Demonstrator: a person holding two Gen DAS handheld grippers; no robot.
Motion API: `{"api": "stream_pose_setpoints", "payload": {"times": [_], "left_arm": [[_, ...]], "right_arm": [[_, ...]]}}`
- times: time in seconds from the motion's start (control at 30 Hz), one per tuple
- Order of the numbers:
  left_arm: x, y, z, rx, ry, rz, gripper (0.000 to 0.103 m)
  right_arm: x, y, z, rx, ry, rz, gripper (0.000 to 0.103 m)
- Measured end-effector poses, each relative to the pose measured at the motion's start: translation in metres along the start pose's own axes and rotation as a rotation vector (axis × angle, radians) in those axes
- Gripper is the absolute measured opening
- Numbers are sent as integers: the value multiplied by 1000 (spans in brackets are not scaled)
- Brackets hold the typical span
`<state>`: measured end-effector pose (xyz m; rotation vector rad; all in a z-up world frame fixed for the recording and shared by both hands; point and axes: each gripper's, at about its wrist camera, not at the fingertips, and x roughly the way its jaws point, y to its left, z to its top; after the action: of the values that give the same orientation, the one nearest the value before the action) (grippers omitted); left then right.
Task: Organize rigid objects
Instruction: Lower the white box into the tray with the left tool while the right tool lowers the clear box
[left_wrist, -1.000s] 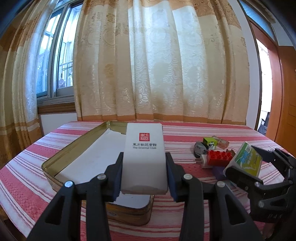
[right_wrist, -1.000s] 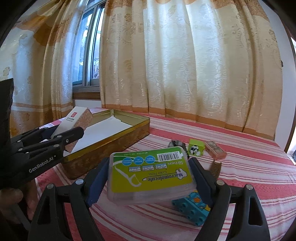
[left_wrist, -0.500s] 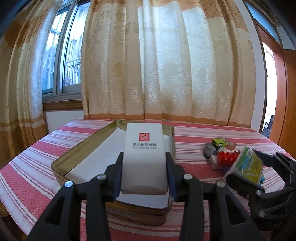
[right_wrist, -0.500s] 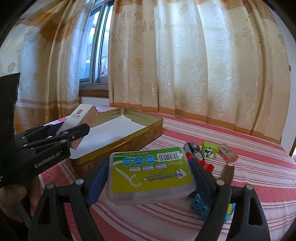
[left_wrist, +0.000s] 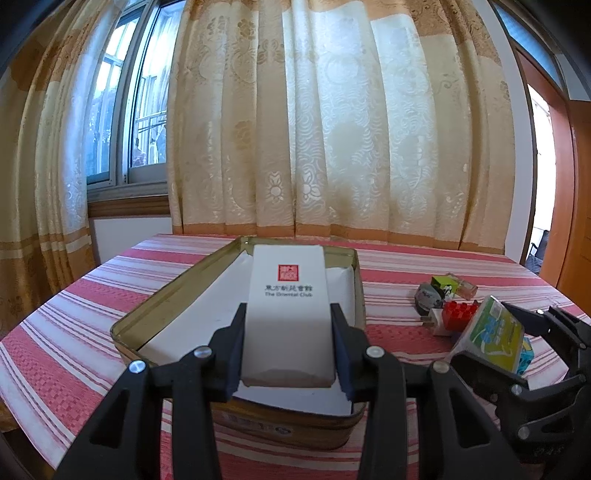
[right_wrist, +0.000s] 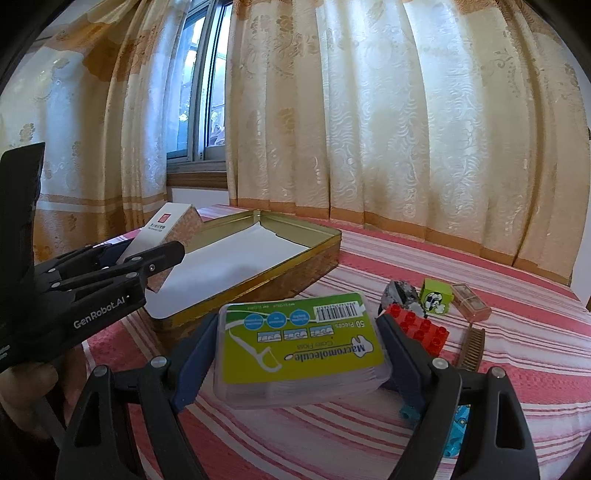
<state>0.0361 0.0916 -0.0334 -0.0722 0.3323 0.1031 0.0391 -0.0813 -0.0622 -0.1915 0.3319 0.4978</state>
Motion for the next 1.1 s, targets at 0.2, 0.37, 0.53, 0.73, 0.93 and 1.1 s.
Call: {"api": "stream_pose_setpoints", "payload": {"times": [0.2, 0.37, 0.53, 0.73, 0.93, 1.1], "left_arm": [[0, 7, 0, -3, 5, 6, 40], [4, 13, 0, -6, 23, 9, 40], [9, 22, 1, -38, 52, -10, 40], [14, 25, 4, -36, 83, -15, 40], [17, 27, 10, -13, 88, 0, 40], [23, 30, 12, -5, 110, -14, 40]], "right_arm": [[6, 4, 1, 4, 21, 24, 86], [10, 8, 2, 4, 32, 35, 86], [15, 8, 2, 7, 64, 52, 86], [20, 5, 3, 24, 91, 72, 86], [23, 5, 4, 31, 109, 83, 86], [25, 3, 6, 33, 120, 91, 86]]}}
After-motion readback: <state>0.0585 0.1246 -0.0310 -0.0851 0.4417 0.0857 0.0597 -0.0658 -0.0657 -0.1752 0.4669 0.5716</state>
